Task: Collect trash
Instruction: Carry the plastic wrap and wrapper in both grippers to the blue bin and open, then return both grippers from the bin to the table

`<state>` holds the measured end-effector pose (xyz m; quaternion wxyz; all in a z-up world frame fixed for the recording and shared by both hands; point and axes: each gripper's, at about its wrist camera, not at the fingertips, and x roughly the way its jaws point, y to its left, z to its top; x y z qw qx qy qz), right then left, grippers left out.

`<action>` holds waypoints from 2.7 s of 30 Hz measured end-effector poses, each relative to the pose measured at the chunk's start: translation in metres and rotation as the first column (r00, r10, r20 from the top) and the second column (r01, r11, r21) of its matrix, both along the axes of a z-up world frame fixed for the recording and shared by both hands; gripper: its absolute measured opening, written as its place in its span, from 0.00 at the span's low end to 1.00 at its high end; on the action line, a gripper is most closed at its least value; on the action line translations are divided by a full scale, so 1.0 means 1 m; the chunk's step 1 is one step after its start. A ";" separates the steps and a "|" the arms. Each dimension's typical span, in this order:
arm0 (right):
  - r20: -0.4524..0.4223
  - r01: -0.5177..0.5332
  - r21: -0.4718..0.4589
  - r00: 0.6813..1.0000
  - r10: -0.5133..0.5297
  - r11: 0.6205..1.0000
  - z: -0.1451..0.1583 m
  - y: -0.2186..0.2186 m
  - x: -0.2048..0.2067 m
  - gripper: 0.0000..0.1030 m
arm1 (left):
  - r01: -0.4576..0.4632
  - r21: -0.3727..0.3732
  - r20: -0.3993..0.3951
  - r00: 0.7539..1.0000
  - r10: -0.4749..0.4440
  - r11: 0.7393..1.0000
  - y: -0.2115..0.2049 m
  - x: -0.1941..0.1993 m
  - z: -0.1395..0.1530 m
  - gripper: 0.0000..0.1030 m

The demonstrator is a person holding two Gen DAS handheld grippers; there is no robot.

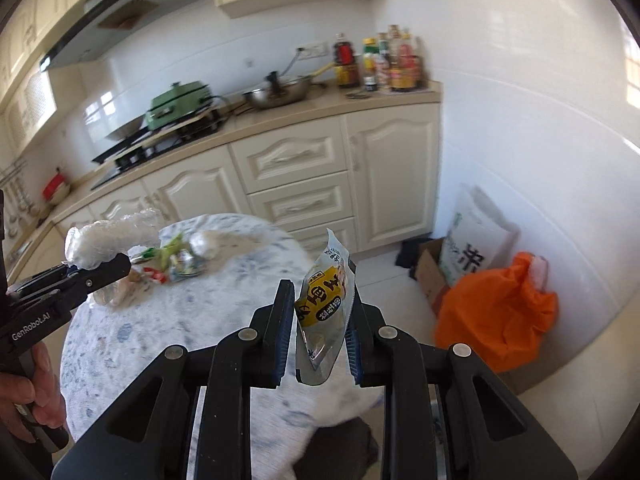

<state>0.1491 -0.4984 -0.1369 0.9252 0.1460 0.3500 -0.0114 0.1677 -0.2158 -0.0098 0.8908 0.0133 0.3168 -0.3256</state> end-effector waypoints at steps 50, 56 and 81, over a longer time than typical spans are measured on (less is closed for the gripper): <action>-0.497 0.548 0.137 0.759 -0.421 0.825 -0.244 -0.211 -0.134 1.00 | 0.437 0.370 -0.408 0.869 -0.280 0.820 -0.400 -0.009 -0.207 0.99; -0.458 0.559 0.139 0.768 -0.448 0.817 -0.219 -0.204 -0.133 1.00 | 0.412 0.334 -0.350 0.889 -0.294 0.848 -0.356 -0.017 -0.167 0.99; -0.144 0.355 0.069 0.928 -0.342 0.932 -0.042 -0.090 -0.055 1.00 | 0.115 0.039 -0.102 0.989 -0.110 0.993 -0.070 -0.022 0.011 0.99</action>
